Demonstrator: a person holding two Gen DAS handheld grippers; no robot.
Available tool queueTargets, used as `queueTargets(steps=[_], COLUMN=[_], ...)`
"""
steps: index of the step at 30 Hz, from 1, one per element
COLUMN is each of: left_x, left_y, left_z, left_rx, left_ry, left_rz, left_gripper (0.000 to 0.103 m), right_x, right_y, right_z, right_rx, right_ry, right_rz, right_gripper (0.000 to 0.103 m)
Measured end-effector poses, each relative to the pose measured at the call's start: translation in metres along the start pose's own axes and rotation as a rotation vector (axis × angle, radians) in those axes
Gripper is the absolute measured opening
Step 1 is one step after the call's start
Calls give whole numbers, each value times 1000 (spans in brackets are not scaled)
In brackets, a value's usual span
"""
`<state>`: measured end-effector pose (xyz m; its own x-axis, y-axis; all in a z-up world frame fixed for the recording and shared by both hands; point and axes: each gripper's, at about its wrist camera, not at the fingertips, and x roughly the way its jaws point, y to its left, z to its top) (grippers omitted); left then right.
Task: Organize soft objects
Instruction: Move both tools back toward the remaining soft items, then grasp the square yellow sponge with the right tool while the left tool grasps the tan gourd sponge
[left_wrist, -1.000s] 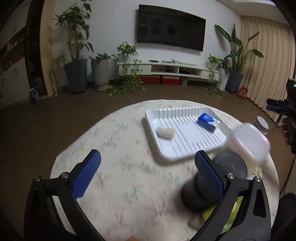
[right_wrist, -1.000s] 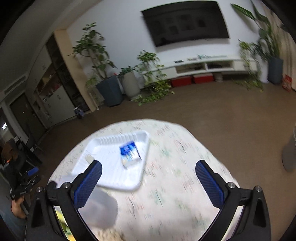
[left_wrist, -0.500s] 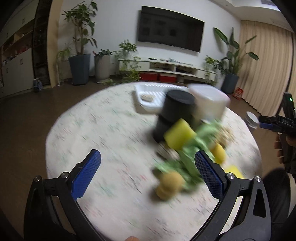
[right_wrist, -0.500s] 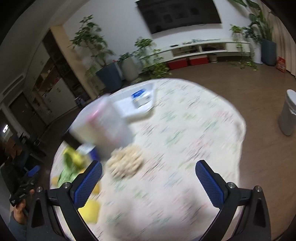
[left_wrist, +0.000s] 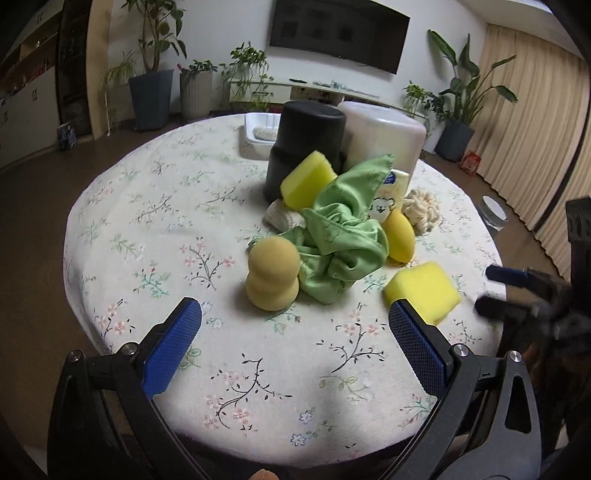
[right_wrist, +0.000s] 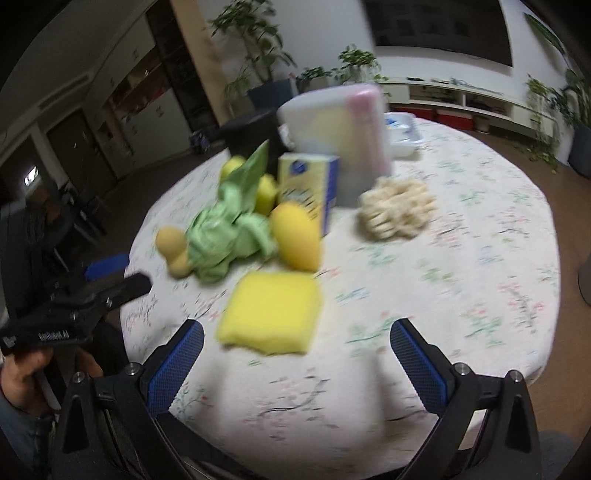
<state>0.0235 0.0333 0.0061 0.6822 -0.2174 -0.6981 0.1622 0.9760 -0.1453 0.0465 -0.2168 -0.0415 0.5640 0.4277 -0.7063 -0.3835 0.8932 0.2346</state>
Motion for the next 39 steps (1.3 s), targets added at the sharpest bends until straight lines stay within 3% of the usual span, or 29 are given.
queueTargets(steps=[12,22,26,29,31,39], left_x=[10,18,36,53,56,63], left_y=[16,13,10,15,17,20], left_z=[9,16,18,16,16,22], left_rx=[-33,-6,19,-34,-45,-14], left_ry=[17,15,110,194,200,202], left_rz=[22,21,22,-23,-40,12], left_gripper=[103,103,103,102,101,101], right_x=[39,55,52,52,50,46], right_y=[19,29,27,27,27,24], right_z=[0,2,-2,-5,-7,-9], right_rx=[24,-67,-77,-83,-85,-115], right_ry=[43,44,39,40,38,29], right_rz=[-112,-238,-239,-235,-229,-203], right_gripper=[103,103,103,103,103,100])
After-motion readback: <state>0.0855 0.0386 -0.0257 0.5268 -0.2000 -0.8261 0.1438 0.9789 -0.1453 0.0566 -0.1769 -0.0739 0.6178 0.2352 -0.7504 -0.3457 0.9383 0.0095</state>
